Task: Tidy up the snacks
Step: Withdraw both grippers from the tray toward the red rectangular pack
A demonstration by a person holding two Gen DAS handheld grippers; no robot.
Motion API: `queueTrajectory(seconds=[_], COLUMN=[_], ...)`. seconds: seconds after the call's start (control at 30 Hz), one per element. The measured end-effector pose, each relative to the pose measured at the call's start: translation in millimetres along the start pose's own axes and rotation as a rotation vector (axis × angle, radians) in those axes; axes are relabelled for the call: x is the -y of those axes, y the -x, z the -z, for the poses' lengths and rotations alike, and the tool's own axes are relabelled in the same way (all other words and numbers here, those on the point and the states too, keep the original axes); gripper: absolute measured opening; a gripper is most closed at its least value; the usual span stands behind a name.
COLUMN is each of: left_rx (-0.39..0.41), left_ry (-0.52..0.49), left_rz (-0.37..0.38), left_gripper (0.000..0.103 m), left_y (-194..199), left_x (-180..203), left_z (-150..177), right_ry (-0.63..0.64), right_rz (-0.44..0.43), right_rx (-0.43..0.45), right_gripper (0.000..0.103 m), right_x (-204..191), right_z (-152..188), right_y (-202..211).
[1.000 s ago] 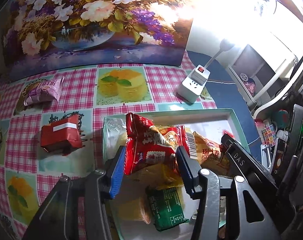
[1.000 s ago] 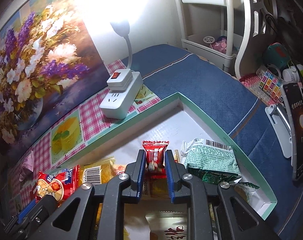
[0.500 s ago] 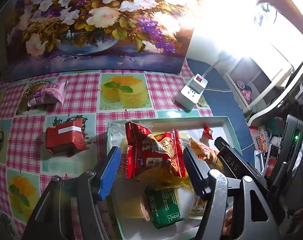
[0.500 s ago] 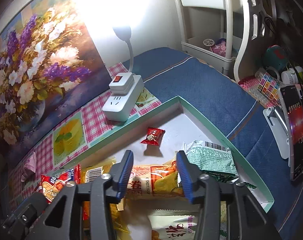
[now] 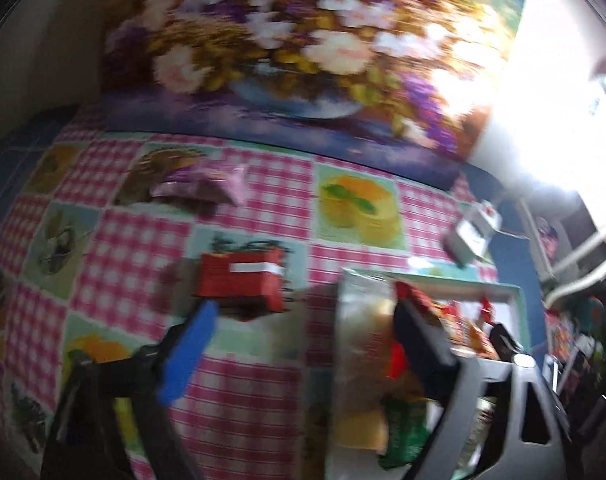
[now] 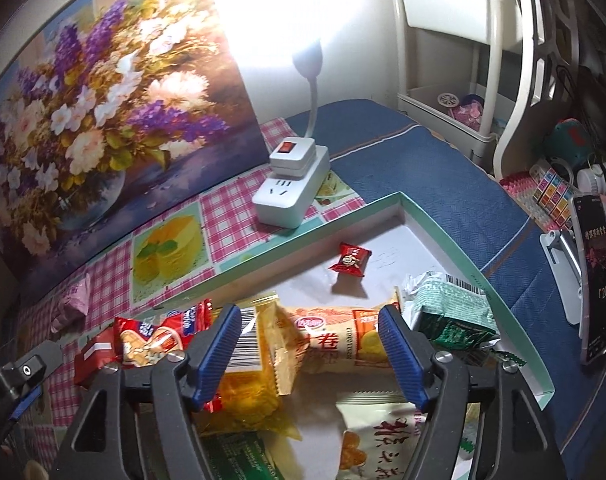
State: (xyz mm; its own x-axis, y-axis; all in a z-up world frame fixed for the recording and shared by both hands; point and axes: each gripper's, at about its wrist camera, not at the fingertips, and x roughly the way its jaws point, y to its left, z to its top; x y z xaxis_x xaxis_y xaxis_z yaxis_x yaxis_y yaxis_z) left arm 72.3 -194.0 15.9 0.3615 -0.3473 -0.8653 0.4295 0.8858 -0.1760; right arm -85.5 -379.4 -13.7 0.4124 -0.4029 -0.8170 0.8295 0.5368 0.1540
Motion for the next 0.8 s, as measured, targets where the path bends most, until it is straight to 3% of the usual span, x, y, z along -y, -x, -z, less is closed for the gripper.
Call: queueTrajectory(seconds=[0.13, 0.3, 0.43, 0.8], left_rx=[0.005, -0.029, -0.044, -0.028], left_ry=[0.054, 0.137, 0.153, 0.202], left_rz=[-0.061, -0.115, -0.166, -0.226], left_gripper=[0.096, 0.097, 0.097, 0.097], left_y=[-0.6, -4.6, -7.7, -0.2], left_x=[-22.0, -47.2, -58.0, -88.6], left_z=[-1.1, -0.1, 1.1, -4.5], right_ry=[0.020, 0.027, 0.037, 0.183], right_rz=[-0.007, -0.013, -0.024, -0.110], right_rx=[0.013, 0.032, 0.060, 0.089], right_gripper=[0.086, 0.089, 0.103, 0.103], right_x=[-7.9, -15.3, -24.2, -79.0], right_z=[1.1, 0.7, 0.3, 15.4], right_y=[4.8, 13.1, 23.0, 41.8])
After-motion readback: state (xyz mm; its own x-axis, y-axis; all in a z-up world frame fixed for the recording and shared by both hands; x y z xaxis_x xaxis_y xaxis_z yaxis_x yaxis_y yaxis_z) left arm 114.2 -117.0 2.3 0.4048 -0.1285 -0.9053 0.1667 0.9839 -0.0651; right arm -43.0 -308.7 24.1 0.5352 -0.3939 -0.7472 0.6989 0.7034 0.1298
